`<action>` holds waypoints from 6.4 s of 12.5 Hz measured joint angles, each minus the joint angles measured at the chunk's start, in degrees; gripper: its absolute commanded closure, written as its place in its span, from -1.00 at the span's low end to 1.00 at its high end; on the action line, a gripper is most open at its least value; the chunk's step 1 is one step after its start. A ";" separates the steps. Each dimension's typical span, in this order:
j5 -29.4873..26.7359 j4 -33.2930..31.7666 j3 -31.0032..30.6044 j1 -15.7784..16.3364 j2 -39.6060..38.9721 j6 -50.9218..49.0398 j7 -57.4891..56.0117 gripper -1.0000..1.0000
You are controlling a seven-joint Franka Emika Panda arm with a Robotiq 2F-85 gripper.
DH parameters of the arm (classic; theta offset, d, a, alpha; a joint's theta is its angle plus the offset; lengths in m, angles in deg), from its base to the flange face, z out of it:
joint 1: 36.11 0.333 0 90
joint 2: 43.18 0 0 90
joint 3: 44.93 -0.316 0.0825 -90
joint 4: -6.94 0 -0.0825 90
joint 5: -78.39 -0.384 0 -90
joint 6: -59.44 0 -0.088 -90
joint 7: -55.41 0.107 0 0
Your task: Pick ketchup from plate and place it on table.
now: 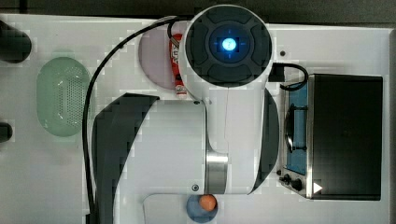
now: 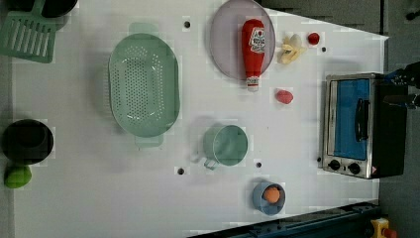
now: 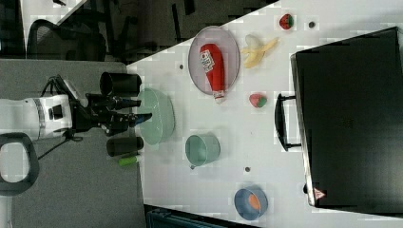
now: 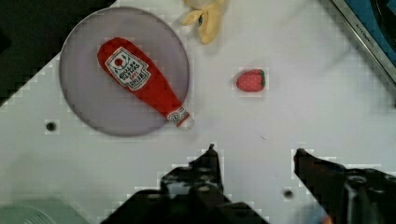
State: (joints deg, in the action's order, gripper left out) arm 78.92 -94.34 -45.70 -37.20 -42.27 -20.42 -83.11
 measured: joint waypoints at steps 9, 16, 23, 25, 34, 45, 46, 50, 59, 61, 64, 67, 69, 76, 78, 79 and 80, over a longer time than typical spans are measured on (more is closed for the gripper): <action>-1.36 2.97 -1.79 -3.55 6.61 -7.92 1.19 -1.00; -1.72 3.19 -4.13 -3.41 -10.79 0.65 0.88 -1.00; -1.40 2.35 -4.95 -1.80 -27.06 19.26 -14.27 -1.00; -1.60 1.79 -5.14 -1.56 -30.46 26.37 -21.08 -1.00; 4.25 2.46 -4.15 1.13 -42.65 43.49 -32.54 -1.00; 4.51 5.04 -4.83 1.24 -44.19 47.83 -33.27 -0.20; 4.31 5.09 -4.65 1.25 -44.16 48.11 -33.27 -0.20; -0.48 3.13 -4.55 1.19 -40.50 42.17 -33.27 -0.20; -4.06 2.07 -2.77 0.08 -12.45 13.34 -33.30 -0.20; -4.16 -0.17 -0.57 -0.31 -5.90 12.39 -33.27 -0.20; -4.07 -9.34 1.56 -2.32 1.48 13.08 -33.27 -0.20; -3.44 -22.27 3.25 -3.23 3.58 19.60 -33.27 -0.20; -3.39 -29.32 2.34 -3.69 1.49 27.10 -33.27 -0.20; -4.55 -37.60 -0.25 -2.32 -13.12 42.57 -33.27 -0.25; -3.45 -37.94 -0.11 -2.38 -16.27 45.08 -33.27 -0.66; -3.41 -38.16 0.18 -2.32 -17.10 46.15 -33.27 -0.88; -3.43 -38.05 0.42 -2.22 -17.59 46.43 -33.27 -1.00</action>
State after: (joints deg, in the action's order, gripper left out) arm 75.49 -132.38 -45.28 -39.42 -59.86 26.00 -116.38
